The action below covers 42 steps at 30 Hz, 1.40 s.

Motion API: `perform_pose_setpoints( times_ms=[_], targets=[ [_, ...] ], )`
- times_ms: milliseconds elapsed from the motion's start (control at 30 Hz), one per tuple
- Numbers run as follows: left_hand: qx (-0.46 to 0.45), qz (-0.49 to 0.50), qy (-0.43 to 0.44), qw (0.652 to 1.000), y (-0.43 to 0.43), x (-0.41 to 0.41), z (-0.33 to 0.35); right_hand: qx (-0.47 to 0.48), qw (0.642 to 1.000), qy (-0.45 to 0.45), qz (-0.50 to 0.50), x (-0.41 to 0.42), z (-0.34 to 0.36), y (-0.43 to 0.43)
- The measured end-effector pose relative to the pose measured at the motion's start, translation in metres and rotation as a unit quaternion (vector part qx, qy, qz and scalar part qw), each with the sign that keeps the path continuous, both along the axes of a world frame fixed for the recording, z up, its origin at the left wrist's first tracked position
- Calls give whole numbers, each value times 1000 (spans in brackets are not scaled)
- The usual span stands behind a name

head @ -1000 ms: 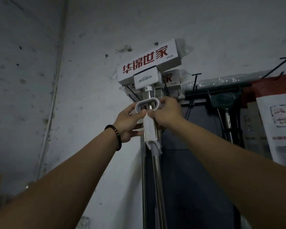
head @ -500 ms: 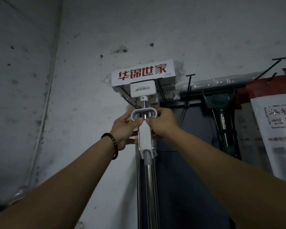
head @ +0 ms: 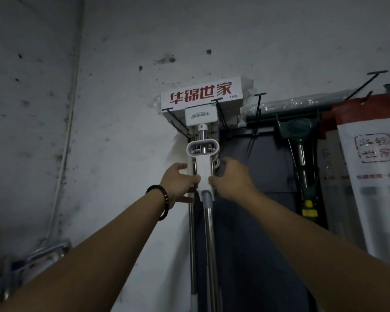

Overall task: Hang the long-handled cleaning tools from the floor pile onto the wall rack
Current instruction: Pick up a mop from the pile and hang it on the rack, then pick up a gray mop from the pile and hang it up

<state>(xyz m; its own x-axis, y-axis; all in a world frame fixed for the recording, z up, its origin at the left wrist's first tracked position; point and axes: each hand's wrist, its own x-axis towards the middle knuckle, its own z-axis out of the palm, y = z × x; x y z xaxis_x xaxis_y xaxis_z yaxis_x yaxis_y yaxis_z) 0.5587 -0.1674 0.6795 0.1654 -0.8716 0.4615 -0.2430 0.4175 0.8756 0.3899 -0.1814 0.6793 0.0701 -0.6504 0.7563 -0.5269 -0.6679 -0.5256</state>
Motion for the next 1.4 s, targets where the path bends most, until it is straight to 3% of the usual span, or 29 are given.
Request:
perform_pose_setpoints(
  times_ms=[133,300,400,500,700,867,1000,1067,1267,1400],
  targets=[
    [39,9,-42,998,37,-4,-53,46,998,-32,14,-6,-52,28],
    [105,-64,-21,992,103,-15,-140,144,987,-64,42,-16,-158,67],
    [160,-122,29,979,141,-15,-195,207,977,-4,47,-27,-233,103],
    [228,-134,22,964,174,-14,-278,287,957,34,40,-47,-319,154],
    [376,-135,58,915,241,-40,-455,472,879,-65,15,-99,-473,240],
    [471,-129,70,870,296,-78,-548,573,810,-120,-16,-142,-559,287],
    [509,-124,79,848,320,-109,-588,690,703,-169,-32,-175,-627,293],
    [519,-127,88,840,321,-123,-605,721,674,-155,-39,-193,-652,291],
    [546,-83,110,826,293,-191,-643,714,683,-147,-53,-252,-684,242],
    [561,-77,141,812,262,-249,-656,703,695,-146,-41,-286,-669,178]
  ],
)
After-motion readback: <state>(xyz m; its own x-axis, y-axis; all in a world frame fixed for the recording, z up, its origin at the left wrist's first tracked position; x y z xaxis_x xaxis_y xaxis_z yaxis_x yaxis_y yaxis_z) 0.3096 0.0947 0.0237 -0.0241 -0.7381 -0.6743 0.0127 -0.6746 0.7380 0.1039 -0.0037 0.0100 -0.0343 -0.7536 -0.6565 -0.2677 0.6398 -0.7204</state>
